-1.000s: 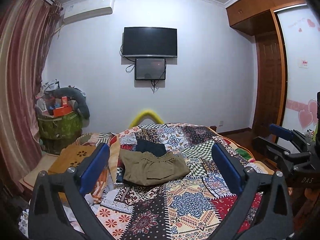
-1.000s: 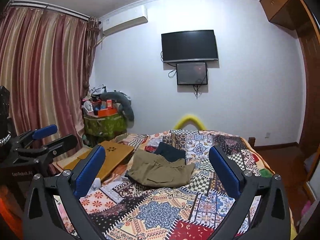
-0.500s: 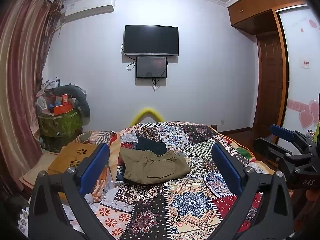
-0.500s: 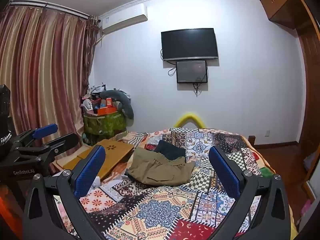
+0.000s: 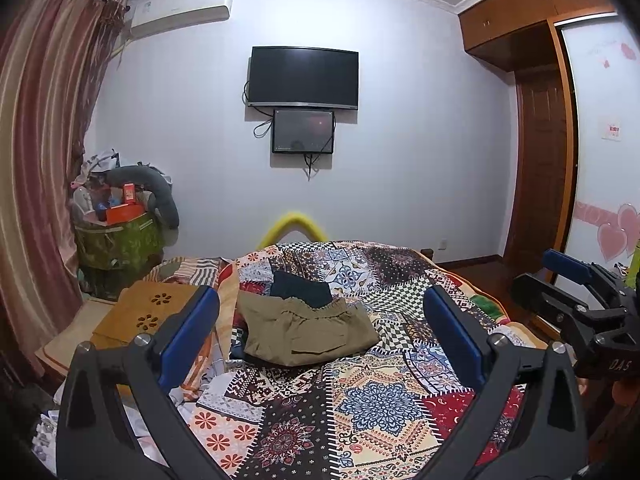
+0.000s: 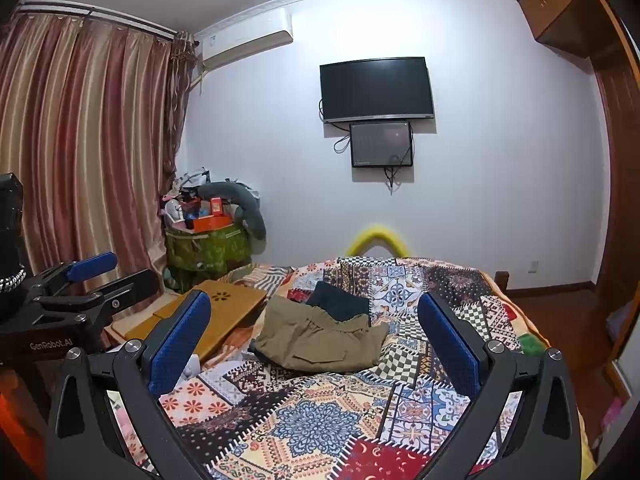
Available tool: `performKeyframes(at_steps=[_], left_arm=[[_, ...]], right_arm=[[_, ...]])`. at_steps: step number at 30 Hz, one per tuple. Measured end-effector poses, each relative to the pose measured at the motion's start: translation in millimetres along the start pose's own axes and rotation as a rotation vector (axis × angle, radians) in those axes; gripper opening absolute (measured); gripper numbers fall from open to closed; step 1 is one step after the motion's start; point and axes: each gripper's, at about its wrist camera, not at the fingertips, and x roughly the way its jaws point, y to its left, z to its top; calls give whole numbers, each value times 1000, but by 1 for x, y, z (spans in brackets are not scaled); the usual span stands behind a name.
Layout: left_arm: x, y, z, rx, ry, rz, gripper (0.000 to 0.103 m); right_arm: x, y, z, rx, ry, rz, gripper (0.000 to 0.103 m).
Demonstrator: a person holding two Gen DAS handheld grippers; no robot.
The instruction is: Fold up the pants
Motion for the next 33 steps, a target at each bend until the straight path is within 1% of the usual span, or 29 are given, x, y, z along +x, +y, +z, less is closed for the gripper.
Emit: performKeyframes(at_steps=[17,33], left_arm=[[2,-3,1,4,8,-14,103],[3,-4,-2,16,27,-44,103]], right_arm=[[-3,0,2,2,-11,-14,103],[-2,-2,2,8,-17,-19,103]])
